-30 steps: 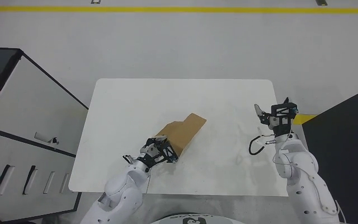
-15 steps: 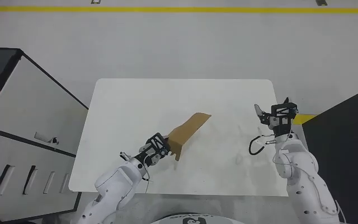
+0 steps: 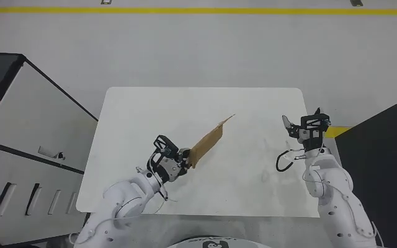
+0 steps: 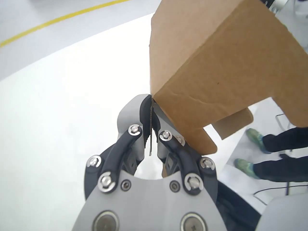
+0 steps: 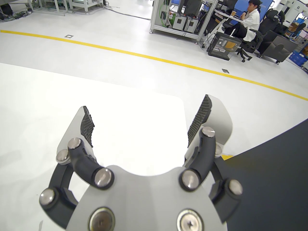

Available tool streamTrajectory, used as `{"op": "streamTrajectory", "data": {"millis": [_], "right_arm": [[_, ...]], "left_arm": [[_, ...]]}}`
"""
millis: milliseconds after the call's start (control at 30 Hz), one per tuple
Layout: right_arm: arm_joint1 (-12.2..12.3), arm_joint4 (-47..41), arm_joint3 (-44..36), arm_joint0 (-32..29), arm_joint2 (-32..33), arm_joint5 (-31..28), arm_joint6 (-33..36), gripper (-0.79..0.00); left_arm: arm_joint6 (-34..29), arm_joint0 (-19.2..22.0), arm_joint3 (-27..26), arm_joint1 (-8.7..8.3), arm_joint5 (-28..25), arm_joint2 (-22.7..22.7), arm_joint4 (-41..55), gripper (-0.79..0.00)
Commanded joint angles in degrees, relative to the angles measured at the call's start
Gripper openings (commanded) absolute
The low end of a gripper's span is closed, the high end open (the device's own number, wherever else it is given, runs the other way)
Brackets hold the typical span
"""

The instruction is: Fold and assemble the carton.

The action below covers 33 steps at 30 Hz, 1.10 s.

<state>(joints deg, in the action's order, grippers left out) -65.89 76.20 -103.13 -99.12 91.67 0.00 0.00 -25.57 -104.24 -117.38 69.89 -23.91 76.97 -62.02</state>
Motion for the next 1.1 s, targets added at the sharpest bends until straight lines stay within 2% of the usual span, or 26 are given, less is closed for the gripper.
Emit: {"op": "streamTrajectory", "data": {"millis": [0, 300, 400, 433, 700, 867, 1067], "right_arm": [[0.0, 0.0, 0.0, 0.0, 0.0, 0.0, 0.0, 0.0], [0.0, 0.0, 0.0, 0.0, 0.0, 0.0, 0.0, 0.0], [0.0, 0.0, 0.0, 0.0, 0.0, 0.0, 0.0, 0.0], [0.0, 0.0, 0.0, 0.0, 0.0, 0.0, 0.0, 0.0], [0.0, 0.0, 0.0, 0.0, 0.0, 0.0, 0.0, 0.0], [0.0, 0.0, 0.0, 0.0, 0.0, 0.0, 0.0, 0.0], [0.0, 0.0, 0.0, 0.0, 0.0, 0.0, 0.0, 0.0]], "left_arm": [[-2.04, 0.49, 0.31, 0.03, 0.62, 0.09, 6.63, -0.785], [-1.99, 1.3, 0.29, 0.02, 0.9, 0.38, 9.38, -0.785], [-2.25, 1.7, 1.17, 0.12, 2.95, 0.51, 15.14, -0.785], [-2.82, 1.87, 1.59, 0.21, 4.66, 0.9, 20.17, -0.785], [-12.35, 4.59, 4.17, -0.09, 10.54, 4.29, 44.35, -0.785], [-14.99, 5.84, 5.97, -0.24, 12.7, 5.43, 53.63, -0.785], [-14.9, 5.92, 6.1, -0.23, 12.66, 5.46, 54.4, -0.785]]}}
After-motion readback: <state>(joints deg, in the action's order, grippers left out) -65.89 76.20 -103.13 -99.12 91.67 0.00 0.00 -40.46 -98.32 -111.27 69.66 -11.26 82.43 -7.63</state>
